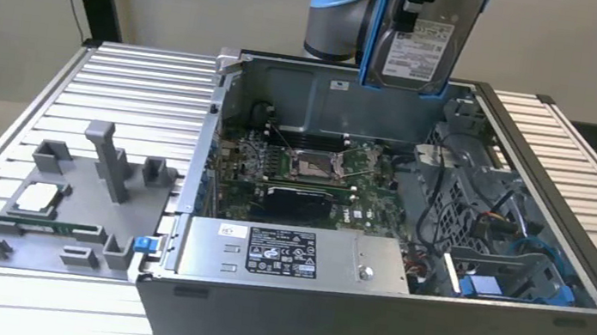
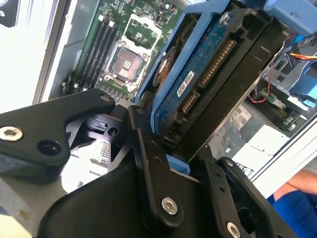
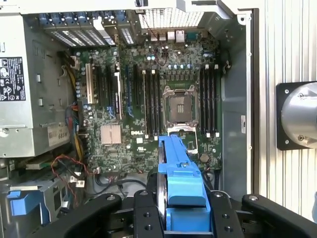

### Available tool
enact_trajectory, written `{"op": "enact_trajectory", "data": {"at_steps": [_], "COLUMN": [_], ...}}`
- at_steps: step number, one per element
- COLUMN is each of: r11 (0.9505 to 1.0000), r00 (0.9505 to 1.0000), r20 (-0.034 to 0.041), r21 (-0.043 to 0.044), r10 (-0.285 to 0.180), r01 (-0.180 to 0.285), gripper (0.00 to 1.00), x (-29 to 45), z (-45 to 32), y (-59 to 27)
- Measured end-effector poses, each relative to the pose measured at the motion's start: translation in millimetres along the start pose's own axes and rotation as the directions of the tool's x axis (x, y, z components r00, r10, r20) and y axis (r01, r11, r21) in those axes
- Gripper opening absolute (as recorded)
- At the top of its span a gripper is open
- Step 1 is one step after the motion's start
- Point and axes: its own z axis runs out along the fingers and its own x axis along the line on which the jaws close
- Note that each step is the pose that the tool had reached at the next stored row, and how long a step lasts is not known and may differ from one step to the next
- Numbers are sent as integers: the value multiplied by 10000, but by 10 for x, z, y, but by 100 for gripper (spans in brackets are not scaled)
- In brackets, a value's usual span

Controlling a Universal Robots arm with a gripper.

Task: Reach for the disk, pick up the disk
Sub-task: 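Pick up the disk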

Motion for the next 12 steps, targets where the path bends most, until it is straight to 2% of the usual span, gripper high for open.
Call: {"op": "enact_trajectory", "data": {"at_steps": [12], "r11": [10000], "r00": [10000], "r20": [1], "r21": [-2], "r10": [0], "r01": [0], "gripper": [0], "x": [50], "z": [7], "y": [-68]}}
